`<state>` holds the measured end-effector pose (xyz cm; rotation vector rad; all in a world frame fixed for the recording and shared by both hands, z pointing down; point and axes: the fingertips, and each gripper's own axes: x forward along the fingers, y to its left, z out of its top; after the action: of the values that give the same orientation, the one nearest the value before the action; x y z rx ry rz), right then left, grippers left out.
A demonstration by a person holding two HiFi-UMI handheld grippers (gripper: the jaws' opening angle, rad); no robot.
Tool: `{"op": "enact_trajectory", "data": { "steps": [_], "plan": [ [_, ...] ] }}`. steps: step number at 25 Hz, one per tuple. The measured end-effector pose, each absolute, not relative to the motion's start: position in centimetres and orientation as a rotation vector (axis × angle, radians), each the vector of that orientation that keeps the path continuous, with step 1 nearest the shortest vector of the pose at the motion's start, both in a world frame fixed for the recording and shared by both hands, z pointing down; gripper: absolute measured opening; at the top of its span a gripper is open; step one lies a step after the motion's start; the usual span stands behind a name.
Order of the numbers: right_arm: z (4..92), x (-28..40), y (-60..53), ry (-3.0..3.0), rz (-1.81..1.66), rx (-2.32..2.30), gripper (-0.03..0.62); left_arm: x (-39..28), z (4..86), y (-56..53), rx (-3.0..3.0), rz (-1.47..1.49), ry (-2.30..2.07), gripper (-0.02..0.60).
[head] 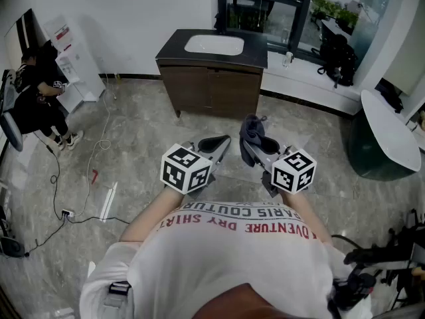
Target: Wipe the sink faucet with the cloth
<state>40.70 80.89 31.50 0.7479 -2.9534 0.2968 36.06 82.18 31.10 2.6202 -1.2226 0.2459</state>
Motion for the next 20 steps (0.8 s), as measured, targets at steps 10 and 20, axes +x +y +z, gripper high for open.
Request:
{"op": "enact_trajectory", "data": {
  "steps": [10, 20],
  "plan": [
    [31.5, 41.0, 82.0, -2.946, 0.283, 0.745, 0.080, 36.3, 31.1, 83.1, 2.624, 0.267, -1.220, 0.001],
    [32.3, 41.6, 83.0, -2.930, 0.320, 0.658, 0.080, 37.8, 31.6, 83.0, 2.621, 0.275, -1.185, 0.002]
  ]
}}
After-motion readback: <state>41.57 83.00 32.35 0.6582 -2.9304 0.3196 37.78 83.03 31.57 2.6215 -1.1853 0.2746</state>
